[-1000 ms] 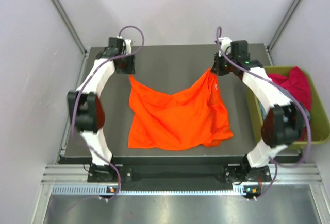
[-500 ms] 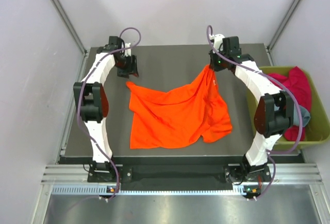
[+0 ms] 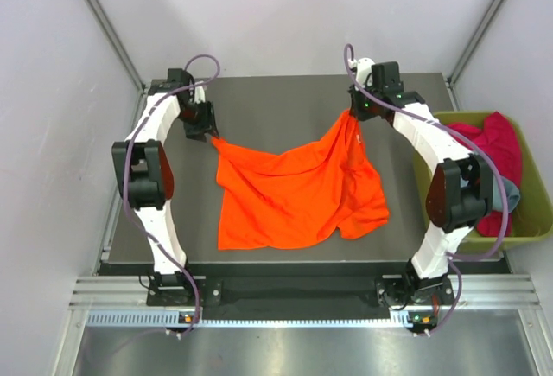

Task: Fold and stack the t-shirts
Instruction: Flatten the tshirt out

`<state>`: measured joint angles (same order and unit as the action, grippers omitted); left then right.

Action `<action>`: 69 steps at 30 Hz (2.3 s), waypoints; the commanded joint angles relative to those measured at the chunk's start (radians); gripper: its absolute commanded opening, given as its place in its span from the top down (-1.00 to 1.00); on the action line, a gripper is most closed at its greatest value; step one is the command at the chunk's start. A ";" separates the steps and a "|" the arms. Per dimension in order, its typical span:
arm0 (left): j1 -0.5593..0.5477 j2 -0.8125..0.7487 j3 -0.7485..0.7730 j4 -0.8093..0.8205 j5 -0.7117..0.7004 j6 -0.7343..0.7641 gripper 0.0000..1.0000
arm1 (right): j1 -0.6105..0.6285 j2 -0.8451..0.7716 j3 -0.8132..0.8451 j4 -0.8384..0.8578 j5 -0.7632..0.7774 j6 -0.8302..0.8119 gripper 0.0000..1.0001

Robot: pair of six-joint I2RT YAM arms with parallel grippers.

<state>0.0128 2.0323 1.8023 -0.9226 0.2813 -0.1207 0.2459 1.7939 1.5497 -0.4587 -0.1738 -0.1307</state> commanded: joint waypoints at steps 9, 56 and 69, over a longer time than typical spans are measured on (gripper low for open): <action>0.042 0.183 0.109 -0.016 0.025 -0.011 0.01 | 0.003 -0.081 -0.027 0.025 0.000 -0.001 1.00; 0.075 -0.010 0.255 -0.007 0.301 -0.028 1.00 | 0.110 -0.238 0.015 -0.333 -0.011 -0.379 1.00; 0.075 -0.027 0.134 -0.061 0.412 -0.057 1.00 | 0.142 -0.156 -0.107 -0.365 -0.138 -0.272 -0.20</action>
<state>0.0826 2.0239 1.9347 -0.9829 0.6453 -0.1799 0.4469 1.6314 1.3323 -0.9192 -0.2981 -0.4801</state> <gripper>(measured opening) 0.012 0.594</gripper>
